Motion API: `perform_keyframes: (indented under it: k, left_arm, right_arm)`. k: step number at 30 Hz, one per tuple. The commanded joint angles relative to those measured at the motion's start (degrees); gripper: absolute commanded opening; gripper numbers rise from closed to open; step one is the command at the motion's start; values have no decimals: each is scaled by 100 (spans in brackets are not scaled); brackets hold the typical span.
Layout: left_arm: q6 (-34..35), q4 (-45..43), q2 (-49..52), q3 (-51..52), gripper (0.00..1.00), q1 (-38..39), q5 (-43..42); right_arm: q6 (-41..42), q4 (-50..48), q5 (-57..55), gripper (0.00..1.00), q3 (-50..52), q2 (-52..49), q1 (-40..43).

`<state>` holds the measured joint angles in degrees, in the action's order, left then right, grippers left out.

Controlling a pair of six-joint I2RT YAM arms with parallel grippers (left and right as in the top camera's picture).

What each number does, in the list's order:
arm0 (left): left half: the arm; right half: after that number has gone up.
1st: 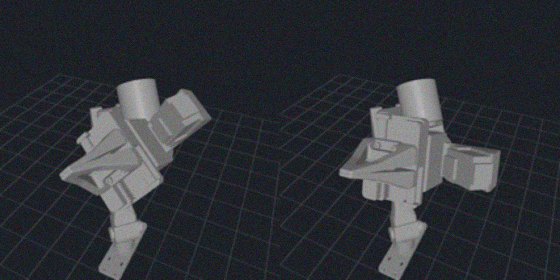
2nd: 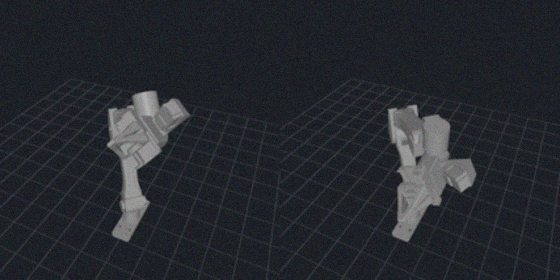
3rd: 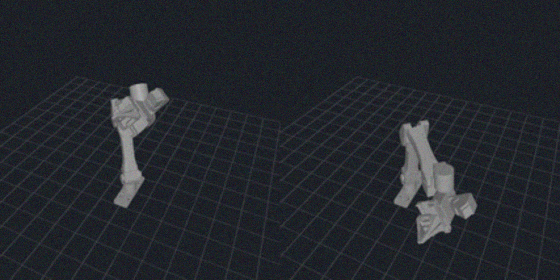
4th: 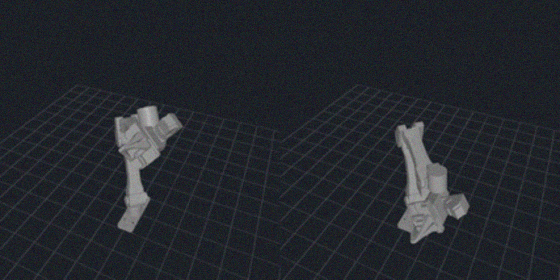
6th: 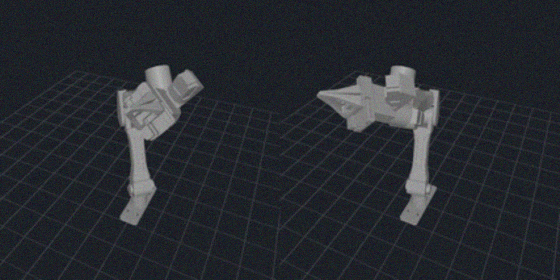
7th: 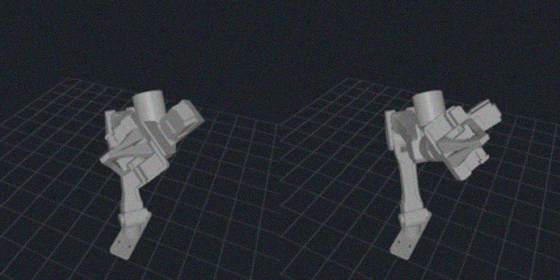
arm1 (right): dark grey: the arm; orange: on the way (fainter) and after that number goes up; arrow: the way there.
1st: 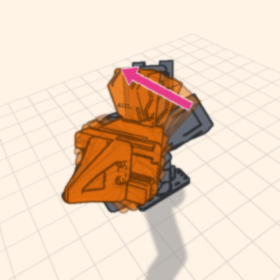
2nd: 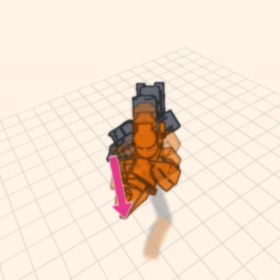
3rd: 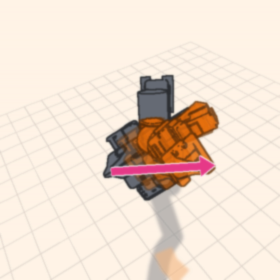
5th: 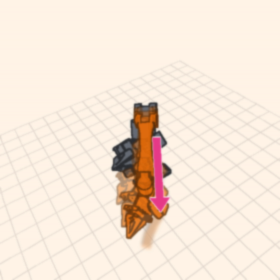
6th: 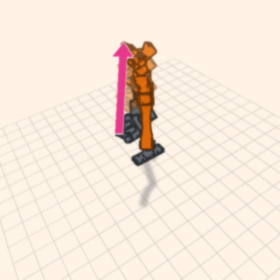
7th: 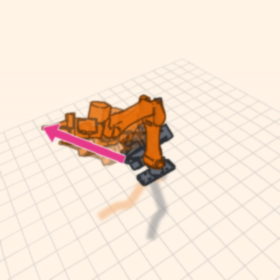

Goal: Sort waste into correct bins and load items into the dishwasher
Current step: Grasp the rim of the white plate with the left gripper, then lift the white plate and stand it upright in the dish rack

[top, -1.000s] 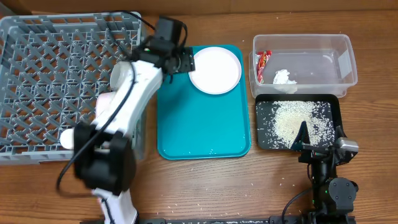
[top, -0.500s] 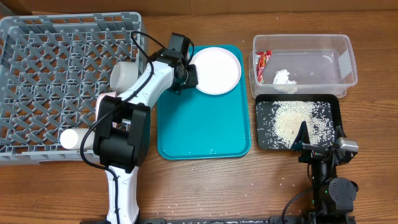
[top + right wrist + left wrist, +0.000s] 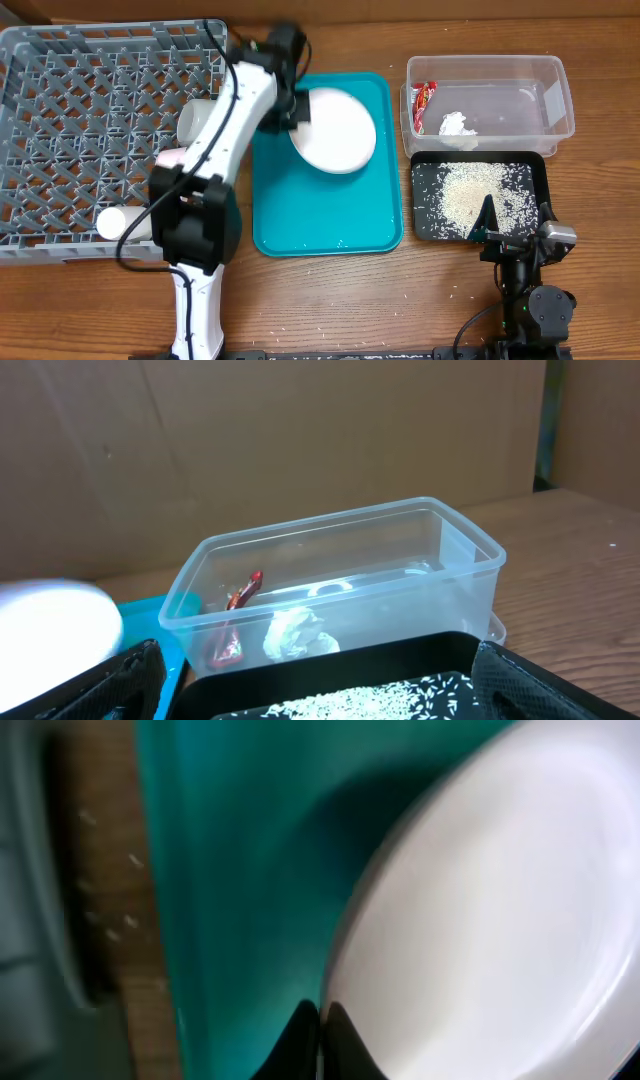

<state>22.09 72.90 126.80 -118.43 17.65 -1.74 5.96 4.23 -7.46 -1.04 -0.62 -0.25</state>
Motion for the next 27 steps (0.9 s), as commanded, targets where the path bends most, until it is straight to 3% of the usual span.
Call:
perform_keyframes:
  k: [1, 3, 4, 11, 18, 23, 27]
  left_arm:
    - [-66, 1421, -136, -2341, 4, -4, 1257]
    - [-85, 2396, -136, -3477, 4, -7, 2400]
    - [-428, 2391, -184, -3598, 4, -4, 2509]
    - [-988, 2391, -1176, -3403, 4, -20, 5062]
    - [-955, 2389, -2129, -2371, 4, -717, 5873]
    - [-232, 2345, -2105, -1528, 4, -1637, 5772]
    - [-476, 1453, -2103, -601, 4, -2127, 5886]
  right_arm:
    - [-2, -28, 7, 100, 59, 46, 22]
    - [-2, -28, 7, 100, 59, 46, 22]
    - [0, -28, 7, 100, 59, 46, 22]
    - [0, -28, 7, 100, 59, 46, 22]
    - [0, -28, 7, 100, 59, 46, 22]
    - [-2, -28, 7, 100, 59, 46, 22]
    - [0, -28, 7, 100, 59, 46, 22]
